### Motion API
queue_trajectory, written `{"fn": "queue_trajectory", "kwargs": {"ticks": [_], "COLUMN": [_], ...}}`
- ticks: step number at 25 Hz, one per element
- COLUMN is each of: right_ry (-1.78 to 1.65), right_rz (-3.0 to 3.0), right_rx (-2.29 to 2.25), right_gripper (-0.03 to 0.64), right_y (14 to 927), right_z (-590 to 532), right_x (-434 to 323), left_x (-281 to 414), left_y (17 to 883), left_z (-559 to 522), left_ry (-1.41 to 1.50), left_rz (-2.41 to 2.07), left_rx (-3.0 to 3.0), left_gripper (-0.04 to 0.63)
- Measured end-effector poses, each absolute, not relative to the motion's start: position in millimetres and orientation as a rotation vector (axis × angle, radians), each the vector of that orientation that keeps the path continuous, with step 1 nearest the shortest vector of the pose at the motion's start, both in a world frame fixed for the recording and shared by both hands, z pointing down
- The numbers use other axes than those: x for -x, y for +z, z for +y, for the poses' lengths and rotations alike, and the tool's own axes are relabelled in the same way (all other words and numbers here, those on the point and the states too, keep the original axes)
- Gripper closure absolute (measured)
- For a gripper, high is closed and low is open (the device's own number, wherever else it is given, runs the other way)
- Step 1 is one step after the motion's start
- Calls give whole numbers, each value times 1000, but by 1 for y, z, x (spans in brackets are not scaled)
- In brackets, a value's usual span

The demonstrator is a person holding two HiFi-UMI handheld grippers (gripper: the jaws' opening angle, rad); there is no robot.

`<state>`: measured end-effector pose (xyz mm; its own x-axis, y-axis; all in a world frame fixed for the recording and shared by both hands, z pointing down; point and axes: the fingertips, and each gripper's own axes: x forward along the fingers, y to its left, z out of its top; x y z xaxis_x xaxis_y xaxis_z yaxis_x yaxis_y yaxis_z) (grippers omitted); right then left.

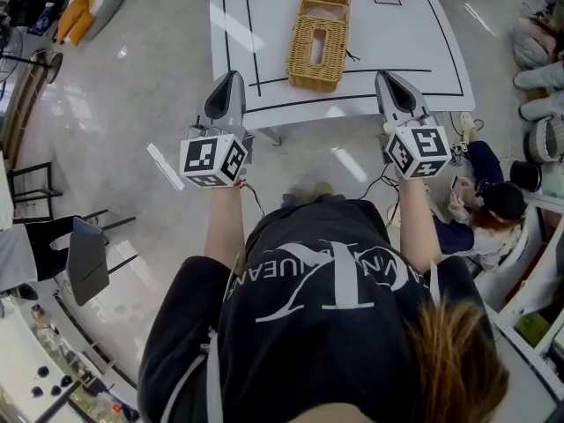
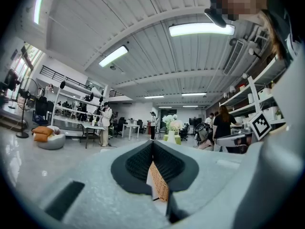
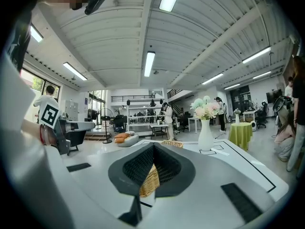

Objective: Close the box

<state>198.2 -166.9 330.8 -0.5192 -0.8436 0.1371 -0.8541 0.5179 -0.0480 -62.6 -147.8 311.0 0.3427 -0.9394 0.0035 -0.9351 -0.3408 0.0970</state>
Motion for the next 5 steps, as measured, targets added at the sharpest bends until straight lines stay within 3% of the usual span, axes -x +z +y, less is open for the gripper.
{"fn": "queue_trajectory", "kwargs": {"ticks": [5], "right_ry": [161], "right_rz": [-2666], "right_rx": [-1475], "right_gripper": [618], "right_y": [329], "right_z": [-169], "right_x": [-199], "left_x": [62], "left_y": [306], "left_z": [-150], "left_ry": [-92], "left_rz": [-1775], "left_rx": [-2507], "left_gripper": [588]}}
